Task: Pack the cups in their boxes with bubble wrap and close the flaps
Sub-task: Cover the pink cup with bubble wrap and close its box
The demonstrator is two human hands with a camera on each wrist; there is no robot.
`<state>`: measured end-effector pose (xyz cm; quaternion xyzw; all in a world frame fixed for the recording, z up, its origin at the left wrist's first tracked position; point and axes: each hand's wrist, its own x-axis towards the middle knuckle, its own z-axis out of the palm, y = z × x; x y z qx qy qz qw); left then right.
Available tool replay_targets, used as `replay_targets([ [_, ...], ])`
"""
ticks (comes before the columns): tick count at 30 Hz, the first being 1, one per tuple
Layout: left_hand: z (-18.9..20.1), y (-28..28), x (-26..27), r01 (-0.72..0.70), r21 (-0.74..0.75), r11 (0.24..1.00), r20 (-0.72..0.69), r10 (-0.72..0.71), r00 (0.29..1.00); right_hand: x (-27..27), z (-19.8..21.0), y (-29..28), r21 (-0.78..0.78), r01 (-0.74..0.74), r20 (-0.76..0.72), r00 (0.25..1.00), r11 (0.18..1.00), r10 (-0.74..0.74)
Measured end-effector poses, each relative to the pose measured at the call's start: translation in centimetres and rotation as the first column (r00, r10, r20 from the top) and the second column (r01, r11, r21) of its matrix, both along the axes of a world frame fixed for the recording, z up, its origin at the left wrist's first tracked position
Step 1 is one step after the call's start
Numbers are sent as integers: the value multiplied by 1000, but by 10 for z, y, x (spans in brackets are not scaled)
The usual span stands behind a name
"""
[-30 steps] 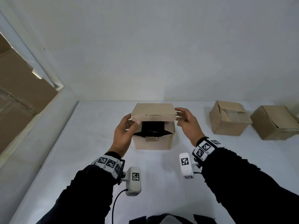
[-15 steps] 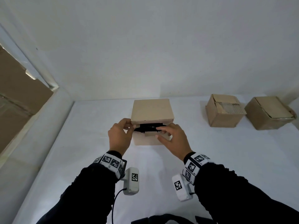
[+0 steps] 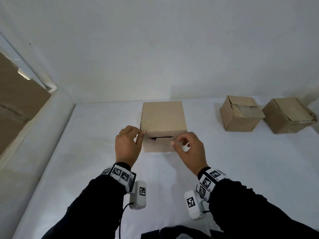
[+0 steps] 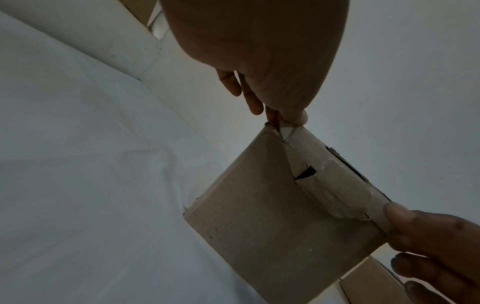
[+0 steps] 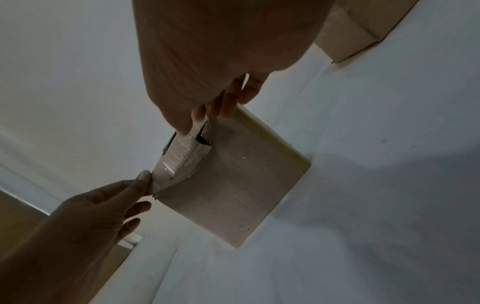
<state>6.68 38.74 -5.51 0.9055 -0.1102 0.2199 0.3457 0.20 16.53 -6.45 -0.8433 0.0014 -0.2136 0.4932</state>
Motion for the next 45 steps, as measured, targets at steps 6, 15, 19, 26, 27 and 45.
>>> replay_targets([
  [6,-1,-5,-5,7,-81,997,-1,-7,1000,13,5,-13,196,191,-18,981,962,-191],
  [15,-2,2,-3,40,-130,991,14,-38,999,18,13,-21,99,134,50,989,986,-139],
  [19,-6,6,0,77,-122,990,43,-72,996,18,10,-22,12,128,87,988,992,-128],
  [26,-6,4,-1,81,-107,991,59,-75,995,21,12,-24,12,133,100,986,991,-133],
  [27,-6,5,0,87,-109,990,55,-82,995,21,11,-24,7,127,92,988,992,-127],
  [45,-13,17,-6,202,76,977,48,-206,977,10,-1,-20,-314,106,176,983,943,-52],
])
